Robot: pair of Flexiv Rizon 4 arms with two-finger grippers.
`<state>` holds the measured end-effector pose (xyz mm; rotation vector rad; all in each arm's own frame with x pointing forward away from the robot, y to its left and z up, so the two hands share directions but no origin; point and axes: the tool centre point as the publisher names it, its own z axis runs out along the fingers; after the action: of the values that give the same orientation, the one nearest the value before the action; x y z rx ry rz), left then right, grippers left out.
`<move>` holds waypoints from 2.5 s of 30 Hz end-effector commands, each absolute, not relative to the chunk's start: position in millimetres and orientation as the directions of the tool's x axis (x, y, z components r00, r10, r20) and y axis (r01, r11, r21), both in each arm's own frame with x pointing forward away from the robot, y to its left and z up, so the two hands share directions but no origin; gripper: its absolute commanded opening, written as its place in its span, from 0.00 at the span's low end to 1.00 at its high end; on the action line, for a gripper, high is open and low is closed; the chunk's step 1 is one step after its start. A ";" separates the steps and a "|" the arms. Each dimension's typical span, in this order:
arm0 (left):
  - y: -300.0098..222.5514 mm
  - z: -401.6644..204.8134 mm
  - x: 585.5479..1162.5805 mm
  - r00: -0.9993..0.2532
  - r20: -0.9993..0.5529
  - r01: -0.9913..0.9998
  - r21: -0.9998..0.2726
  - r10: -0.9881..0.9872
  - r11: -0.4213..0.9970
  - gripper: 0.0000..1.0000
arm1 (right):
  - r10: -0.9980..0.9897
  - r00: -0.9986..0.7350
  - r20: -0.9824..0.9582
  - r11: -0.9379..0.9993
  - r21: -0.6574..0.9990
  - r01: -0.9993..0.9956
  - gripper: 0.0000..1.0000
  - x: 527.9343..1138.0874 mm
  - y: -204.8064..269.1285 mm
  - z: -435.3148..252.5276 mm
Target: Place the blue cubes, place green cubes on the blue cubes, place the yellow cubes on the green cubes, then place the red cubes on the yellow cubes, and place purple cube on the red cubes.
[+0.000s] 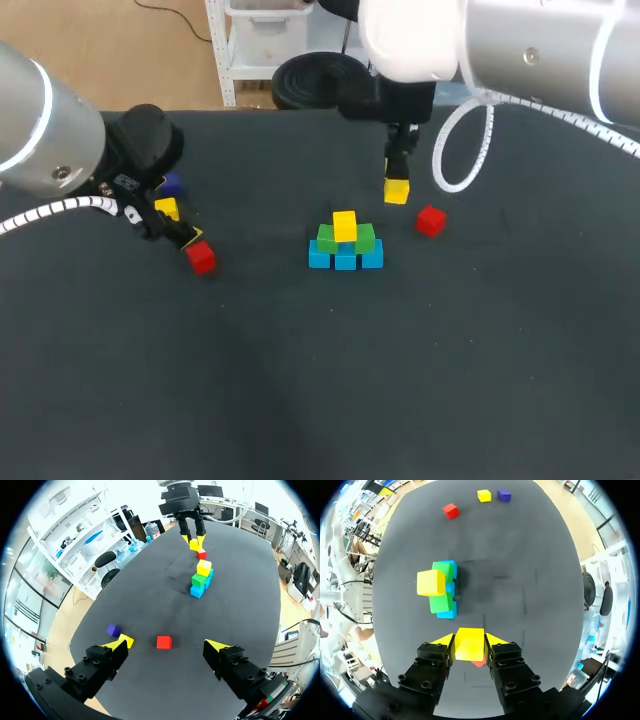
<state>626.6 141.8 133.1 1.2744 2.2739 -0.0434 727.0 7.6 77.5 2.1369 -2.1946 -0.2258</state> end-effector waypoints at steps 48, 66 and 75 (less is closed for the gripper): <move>143.0 133.0 627.1 -0.413 -0.462 0.804 0.220 0.785 0.553 1.00 | -0.999 0.046 -0.022 -0.050 0.203 -0.978 0.19 687.5 34.6 72.0; 143.0 133.0 627.1 -0.413 -0.462 0.804 0.220 0.785 0.553 1.00 | -0.998 0.070 0.005 -0.067 0.219 -0.973 0.16 679.5 43.5 70.0; 143.0 133.0 627.1 -0.413 -0.462 0.804 0.220 0.785 0.553 1.00 | -0.997 0.078 0.018 -0.072 0.223 -0.972 0.16 674.9 45.3 70.8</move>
<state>626.6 141.8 133.2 1.2744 2.2739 -0.0434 677.2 45.0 70.1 2.1674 -2.0085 -0.2131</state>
